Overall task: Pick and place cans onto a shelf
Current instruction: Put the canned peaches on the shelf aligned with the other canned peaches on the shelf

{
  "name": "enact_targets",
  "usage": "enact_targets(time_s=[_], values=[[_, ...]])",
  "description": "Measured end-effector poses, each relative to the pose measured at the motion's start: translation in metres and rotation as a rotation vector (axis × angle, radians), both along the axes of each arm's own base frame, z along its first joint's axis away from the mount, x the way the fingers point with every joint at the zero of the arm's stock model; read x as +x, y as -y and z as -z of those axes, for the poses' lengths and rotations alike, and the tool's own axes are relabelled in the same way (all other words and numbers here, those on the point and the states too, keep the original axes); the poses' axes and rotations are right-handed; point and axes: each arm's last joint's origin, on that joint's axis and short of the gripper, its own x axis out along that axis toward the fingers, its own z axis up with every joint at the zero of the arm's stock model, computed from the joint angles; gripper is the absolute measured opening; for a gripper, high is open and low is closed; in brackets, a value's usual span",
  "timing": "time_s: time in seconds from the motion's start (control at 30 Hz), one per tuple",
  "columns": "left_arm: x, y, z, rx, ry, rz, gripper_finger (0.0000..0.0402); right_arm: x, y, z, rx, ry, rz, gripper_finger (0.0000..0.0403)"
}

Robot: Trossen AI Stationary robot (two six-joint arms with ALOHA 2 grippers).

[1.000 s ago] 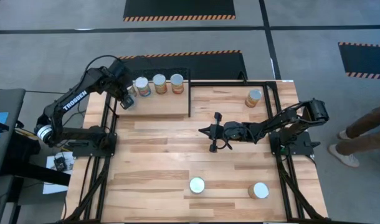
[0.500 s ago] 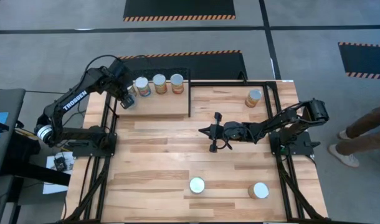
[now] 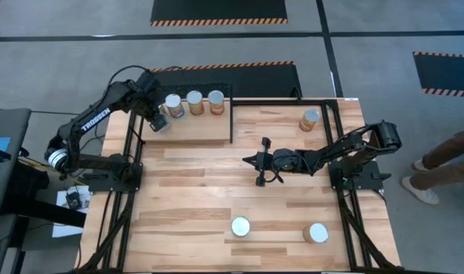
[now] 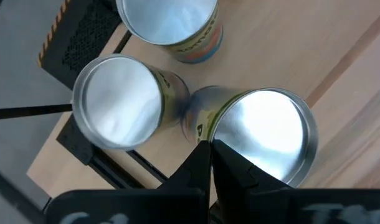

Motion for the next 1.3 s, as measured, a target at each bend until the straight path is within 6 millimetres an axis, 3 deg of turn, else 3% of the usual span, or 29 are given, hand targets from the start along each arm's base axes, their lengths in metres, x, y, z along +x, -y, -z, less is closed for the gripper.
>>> enact_targets(time_s=[0.23, 0.57, 0.83, 0.93, 1.07, 1.3], values=[[0.007, -0.01, 0.01, -0.015, -0.035, 0.006, 0.0, 0.0, 0.0, 0.0, 0.0, 0.0, 0.0, 0.0021], [0.003, -0.009, 0.007, 0.039, -0.102, 0.003, 0.0022, 0.0, 0.0, 0.0, 0.001, 0.0, 0.001, 0.0018], [0.001, -0.001, -0.001, 0.024, -0.004, 0.066, 0.0044, 0.0, 0.0, 0.0, 0.001, 0.001, 0.002, 0.0017], [0.005, 0.002, -0.001, -0.037, 0.087, 0.114, 0.0035, 0.0, 0.0, 0.0, 0.001, 0.001, 0.002, 0.0017], [0.011, 0.0, 0.004, -0.049, 0.055, 0.123, 0.0006, 0.0, 0.0, 0.0, 0.003, 0.001, 0.003, 0.002], [0.012, -0.006, 0.011, -0.048, -0.011, 0.101, 0.0001, 0.0, -0.002, 0.0, 0.002, 0.001, -0.004, 0.0018]])
